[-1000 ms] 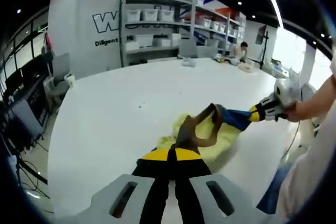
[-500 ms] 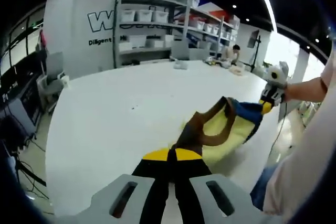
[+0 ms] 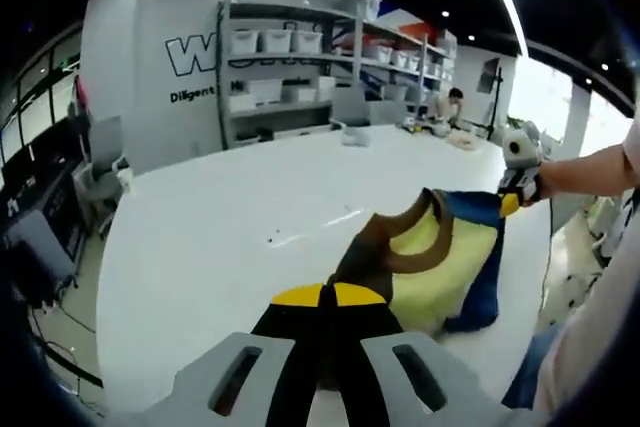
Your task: Fold the garment on the visible template until the final outline fits inside the template.
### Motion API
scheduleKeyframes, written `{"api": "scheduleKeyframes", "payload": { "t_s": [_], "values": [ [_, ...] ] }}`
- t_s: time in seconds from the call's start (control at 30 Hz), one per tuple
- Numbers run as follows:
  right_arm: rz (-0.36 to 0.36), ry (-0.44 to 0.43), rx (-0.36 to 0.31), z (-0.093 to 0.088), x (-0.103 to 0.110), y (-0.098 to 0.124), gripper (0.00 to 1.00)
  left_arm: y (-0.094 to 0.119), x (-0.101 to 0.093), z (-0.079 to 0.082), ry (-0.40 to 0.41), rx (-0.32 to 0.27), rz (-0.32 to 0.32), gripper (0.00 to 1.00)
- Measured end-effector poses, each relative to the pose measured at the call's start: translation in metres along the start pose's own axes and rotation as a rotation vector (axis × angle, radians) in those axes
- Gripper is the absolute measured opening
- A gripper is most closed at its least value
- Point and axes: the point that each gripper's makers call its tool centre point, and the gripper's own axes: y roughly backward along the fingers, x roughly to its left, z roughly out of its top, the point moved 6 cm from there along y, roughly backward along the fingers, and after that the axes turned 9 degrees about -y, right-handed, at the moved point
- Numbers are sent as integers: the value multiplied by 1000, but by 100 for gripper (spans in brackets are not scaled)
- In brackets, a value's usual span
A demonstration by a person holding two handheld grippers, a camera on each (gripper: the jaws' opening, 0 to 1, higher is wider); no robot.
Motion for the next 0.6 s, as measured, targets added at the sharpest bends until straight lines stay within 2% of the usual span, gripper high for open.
{"api": "scheduleKeyframes", "payload": {
  "t_s": [0.23,0.3,0.37,0.43,0.6],
  "values": [
    [-75,-19,0,21,-55,-10,0,-53,23,-1,16,25,21,4],
    [-124,-16,18,25,-72,-14,0,-67,28,-2,24,33,27,4],
    [-142,-9,31,28,-87,-20,0,-79,31,-3,27,35,34,4],
    [-178,-5,38,30,-100,-24,0,-100,42,-13,39,71,40,4],
    [-236,-8,72,32,-128,-42,0,-128,43,-24,51,114,40,4]
  ]
}}
